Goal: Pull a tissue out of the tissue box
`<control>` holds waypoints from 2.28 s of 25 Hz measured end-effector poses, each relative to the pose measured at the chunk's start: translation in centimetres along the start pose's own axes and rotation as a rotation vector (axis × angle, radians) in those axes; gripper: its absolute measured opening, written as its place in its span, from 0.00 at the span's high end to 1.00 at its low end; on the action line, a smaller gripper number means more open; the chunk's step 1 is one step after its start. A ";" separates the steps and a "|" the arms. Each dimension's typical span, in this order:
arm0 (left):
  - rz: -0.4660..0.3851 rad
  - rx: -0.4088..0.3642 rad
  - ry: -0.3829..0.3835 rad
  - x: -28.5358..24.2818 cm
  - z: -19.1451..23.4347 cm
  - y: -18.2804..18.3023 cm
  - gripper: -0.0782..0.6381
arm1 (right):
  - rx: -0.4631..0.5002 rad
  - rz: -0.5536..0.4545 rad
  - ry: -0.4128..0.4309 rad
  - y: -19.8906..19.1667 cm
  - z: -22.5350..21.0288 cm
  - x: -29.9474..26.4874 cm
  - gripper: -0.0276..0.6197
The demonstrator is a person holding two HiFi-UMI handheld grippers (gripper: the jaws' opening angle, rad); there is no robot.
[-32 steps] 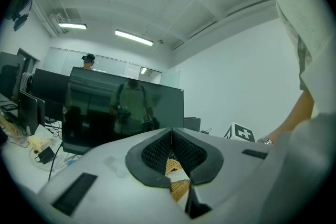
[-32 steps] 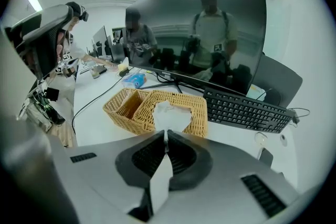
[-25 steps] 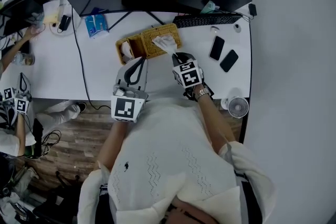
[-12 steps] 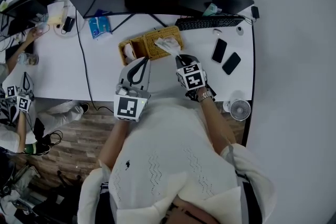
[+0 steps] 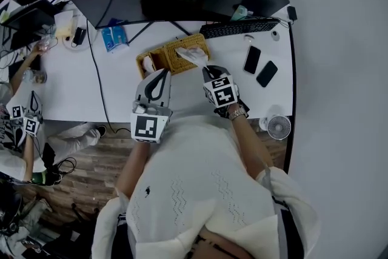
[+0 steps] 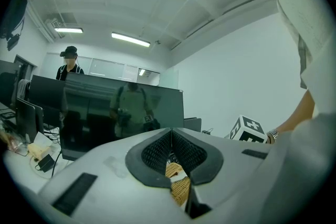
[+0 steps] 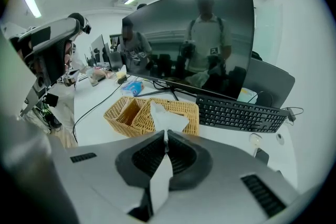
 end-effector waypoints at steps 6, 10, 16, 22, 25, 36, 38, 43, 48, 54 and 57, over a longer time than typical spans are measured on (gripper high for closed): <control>0.002 -0.030 -0.012 -0.2 0.0 0.2 0.87 | -0.052 -0.033 0.010 0.6 0.2 1.1 0.95; -0.002 -0.031 -0.011 -0.3 -0.1 0.5 0.87 | -0.097 -0.069 0.017 1.3 0.1 2.2 0.95; -0.005 -0.029 -0.014 -0.2 -0.5 0.5 0.87 | -0.130 -0.106 0.024 2.1 0.0 3.7 0.95; -0.002 -0.055 -0.022 -0.1 -0.6 0.8 0.87 | -0.131 -0.157 0.033 3.6 0.1 5.8 0.95; -0.004 -0.052 -0.019 0.0 -0.6 0.9 0.87 | -0.119 -0.188 0.038 4.4 0.4 6.8 0.95; -0.013 -0.082 -0.002 0.7 0.0 1.4 0.87 | -0.075 -0.280 0.039 7.1 1.6 10.3 0.95; -0.014 -0.077 0.005 0.8 0.2 1.5 0.87 | -0.062 -0.299 0.038 7.8 1.8 11.0 0.95; -0.016 -0.068 0.023 1.2 0.8 1.5 0.87 | -0.034 -0.349 0.023 9.4 2.3 12.7 0.95; -0.023 -0.059 0.038 1.5 1.2 1.7 0.87 | -0.032 -0.393 0.035 10.9 2.7 14.6 0.95; -0.031 -0.070 0.048 1.9 1.7 1.9 0.87 | -0.017 -0.467 0.046 12.9 3.5 17.3 0.95; -0.033 -0.070 0.061 2.2 2.0 2.1 0.87 | -0.006 -0.502 0.043 13.6 3.9 18.4 0.95</control>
Point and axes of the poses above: the fingertips, and each gripper's own axes: x backward along the fingers, z to its left, y out of its top, the point moved 1 cm from there along x, backward along the fingers, and after that the axes turned 9 degrees about -x, right-handed, at the moved point
